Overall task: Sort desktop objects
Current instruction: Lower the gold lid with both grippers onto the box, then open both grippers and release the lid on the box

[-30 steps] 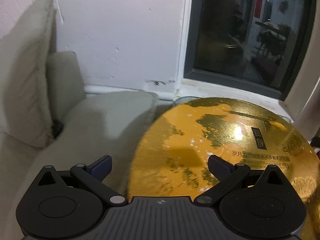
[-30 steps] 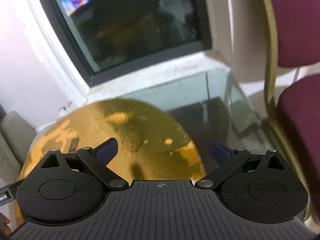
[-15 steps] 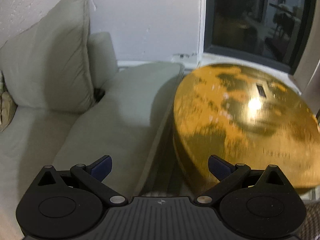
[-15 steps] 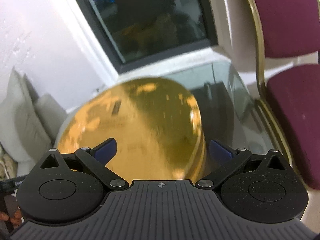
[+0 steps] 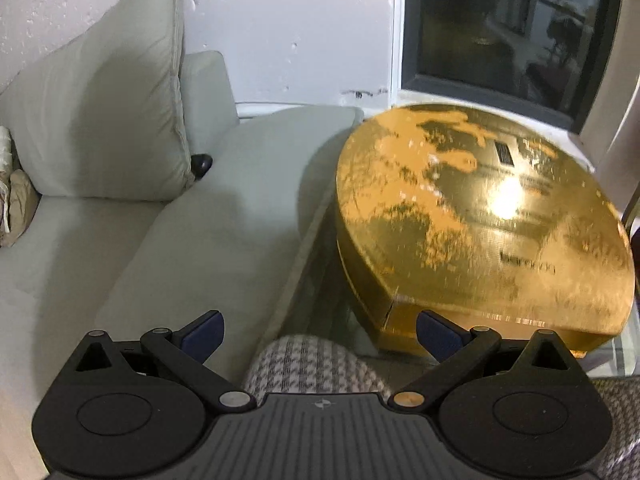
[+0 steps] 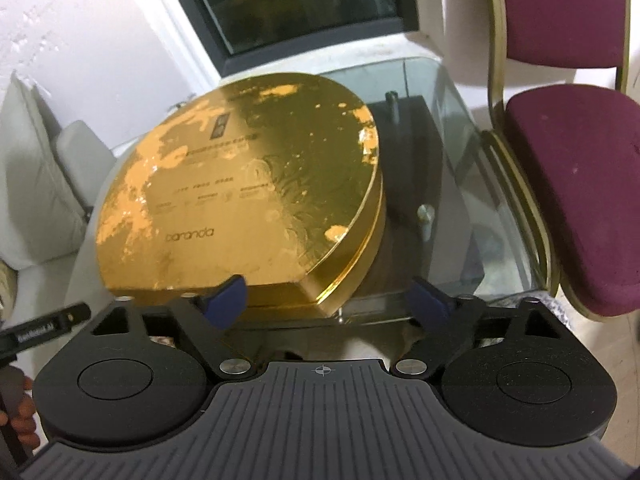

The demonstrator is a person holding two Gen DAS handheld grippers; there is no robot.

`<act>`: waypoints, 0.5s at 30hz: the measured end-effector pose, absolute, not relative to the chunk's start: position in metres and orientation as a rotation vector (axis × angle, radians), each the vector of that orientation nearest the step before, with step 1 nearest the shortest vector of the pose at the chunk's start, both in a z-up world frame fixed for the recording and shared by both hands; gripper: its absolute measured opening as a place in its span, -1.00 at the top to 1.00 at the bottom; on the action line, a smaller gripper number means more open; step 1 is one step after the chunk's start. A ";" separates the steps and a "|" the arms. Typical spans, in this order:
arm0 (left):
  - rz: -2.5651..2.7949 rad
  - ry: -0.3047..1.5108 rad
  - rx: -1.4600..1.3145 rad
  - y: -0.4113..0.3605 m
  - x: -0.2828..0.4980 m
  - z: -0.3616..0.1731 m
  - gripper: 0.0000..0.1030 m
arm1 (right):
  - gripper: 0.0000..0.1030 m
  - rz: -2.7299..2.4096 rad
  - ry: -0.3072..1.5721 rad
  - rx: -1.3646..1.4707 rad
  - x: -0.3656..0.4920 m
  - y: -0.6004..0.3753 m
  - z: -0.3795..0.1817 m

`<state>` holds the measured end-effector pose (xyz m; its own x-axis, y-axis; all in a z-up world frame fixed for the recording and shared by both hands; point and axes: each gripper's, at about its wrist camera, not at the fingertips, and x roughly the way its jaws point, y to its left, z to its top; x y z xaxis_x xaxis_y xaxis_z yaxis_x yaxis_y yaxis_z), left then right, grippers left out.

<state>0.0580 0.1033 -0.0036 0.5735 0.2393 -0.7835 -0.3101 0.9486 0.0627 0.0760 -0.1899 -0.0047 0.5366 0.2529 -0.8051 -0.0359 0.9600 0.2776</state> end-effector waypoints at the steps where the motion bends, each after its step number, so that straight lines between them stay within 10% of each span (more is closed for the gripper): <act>1: 0.325 0.900 -0.095 0.106 0.061 -0.004 -0.98 | -0.53 0.186 0.995 0.231 0.077 -0.187 -0.004; 8: 0.347 0.917 -0.153 0.120 0.083 -0.011 -0.95 | 0.22 0.236 0.996 0.215 0.085 -0.167 -0.003; 15: 0.327 0.927 -0.143 0.116 0.099 -0.015 -0.95 | 0.34 0.248 1.017 0.290 0.102 -0.160 -0.009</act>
<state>0.0995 0.1163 -0.0150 0.5555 0.2147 -0.8033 -0.3363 0.9415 0.0190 0.1017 -0.1604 -0.0090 0.5039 0.3359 -0.7958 -0.0687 0.9340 0.3507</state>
